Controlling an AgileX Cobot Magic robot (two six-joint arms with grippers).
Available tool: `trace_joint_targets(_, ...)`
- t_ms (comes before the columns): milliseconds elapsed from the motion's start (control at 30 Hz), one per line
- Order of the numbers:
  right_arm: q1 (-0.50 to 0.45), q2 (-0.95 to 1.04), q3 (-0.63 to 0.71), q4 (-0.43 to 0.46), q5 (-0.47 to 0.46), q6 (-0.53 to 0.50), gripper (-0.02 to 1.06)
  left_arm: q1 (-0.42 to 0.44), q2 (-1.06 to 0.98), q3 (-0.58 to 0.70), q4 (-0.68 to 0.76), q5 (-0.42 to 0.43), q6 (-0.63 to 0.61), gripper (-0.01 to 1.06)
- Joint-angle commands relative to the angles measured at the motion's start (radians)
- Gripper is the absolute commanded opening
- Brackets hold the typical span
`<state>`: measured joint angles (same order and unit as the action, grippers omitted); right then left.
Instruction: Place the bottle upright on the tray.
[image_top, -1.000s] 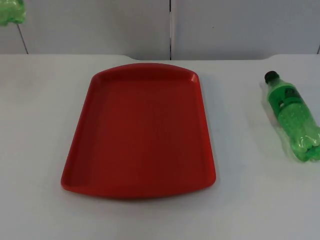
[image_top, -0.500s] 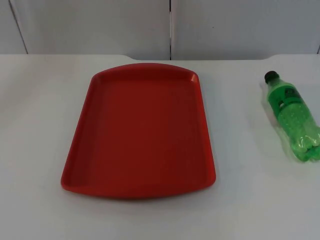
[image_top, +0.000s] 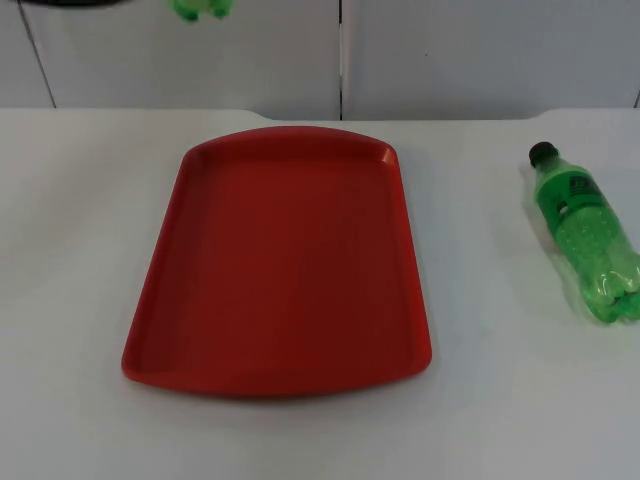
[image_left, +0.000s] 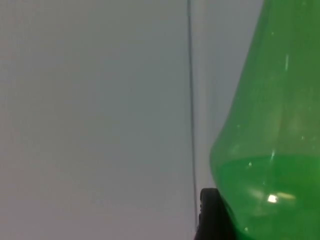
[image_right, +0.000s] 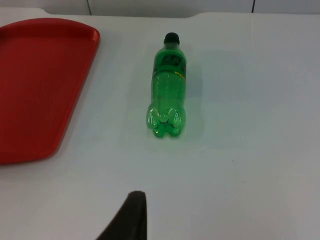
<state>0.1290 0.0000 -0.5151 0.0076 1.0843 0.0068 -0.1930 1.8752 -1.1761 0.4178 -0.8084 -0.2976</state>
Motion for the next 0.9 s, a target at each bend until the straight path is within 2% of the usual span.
trace_joint_targets(0, -0.005, 0.000, -0.001, 0.003, -0.008, 0.001, 1.05, -0.005, 0.022, 0.003, 0.014, -0.057, -0.022, 0.00)
trace_joint_targets(67, -0.005, 0.000, -0.001, 0.003, -0.008, 0.001, 1.05, -0.005, 0.064, 0.003, 0.014, -0.120, -0.026, 0.00)
trace_joint_targets(100, -0.005, 0.000, -0.001, 0.003, -0.008, 0.001, 1.05, -0.005, 0.100, 0.003, 0.014, -0.178, -0.026, 0.00)
trace_joint_targets(400, -0.005, 0.000, -0.001, 0.003, -0.008, 0.001, 1.05, -0.005, 0.251, 0.003, 0.021, -0.313, -0.019, 0.00)
trace_joint_targets(467, -0.005, 0.000, -0.001, 0.003, -0.008, 0.001, 1.05, -0.005, 0.271, 0.003, 0.021, -0.316, -0.004, 0.00)
trace_joint_targets(600, -0.005, 0.000, -0.001, 0.003, -0.008, 0.001, 1.05, -0.005, 0.341, 0.003, 0.032, -0.349, 0.111, 0.00)
trace_joint_targets(867, -0.005, 0.000, -0.001, 0.003, -0.008, 0.001, 1.05, -0.005, 0.429, 0.003, 0.029, -0.413, 0.137, 0.00)
